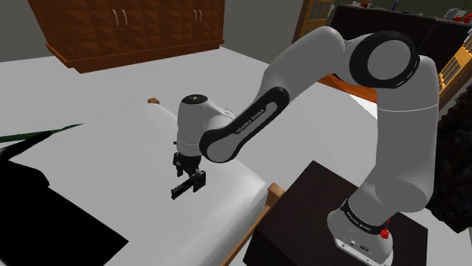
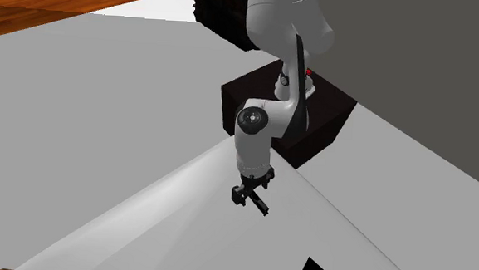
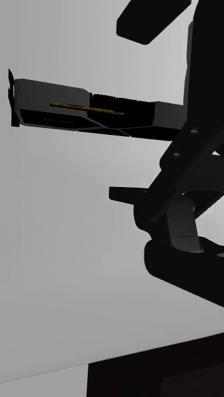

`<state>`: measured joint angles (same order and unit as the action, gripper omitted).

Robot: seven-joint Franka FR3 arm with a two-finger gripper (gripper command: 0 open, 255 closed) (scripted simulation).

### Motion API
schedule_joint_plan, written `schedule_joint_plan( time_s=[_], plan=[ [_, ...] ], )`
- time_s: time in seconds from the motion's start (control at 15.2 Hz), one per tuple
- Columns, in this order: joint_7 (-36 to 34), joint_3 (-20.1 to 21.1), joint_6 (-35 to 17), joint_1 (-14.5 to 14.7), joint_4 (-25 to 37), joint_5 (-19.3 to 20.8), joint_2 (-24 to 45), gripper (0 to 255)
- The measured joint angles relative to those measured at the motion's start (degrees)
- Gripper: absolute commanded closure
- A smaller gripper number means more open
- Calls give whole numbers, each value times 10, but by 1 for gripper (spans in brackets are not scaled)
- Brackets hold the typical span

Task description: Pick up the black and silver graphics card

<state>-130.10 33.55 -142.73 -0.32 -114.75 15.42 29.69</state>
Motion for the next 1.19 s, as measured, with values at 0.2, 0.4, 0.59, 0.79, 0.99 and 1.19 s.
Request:
schedule_joint_plan(
  time_s=[0.2, 0.4, 0.59, 0.79, 0.99, 1.19],
  plan=[
    [-1, -3, -5, 2, 0, 3, 5, 255],
    [-2, -3, -5, 2, 0, 4, 5, 255],
    [-2, -3, -5, 2, 0, 4, 5, 255],
    [-1, -2, -2, 1, 1, 2, 3, 255],
    [4, 8, 12, -6, 1, -9, -12, 255],
    [11, 17, 30, -13, 5, -21, -28, 255]
  ],
)
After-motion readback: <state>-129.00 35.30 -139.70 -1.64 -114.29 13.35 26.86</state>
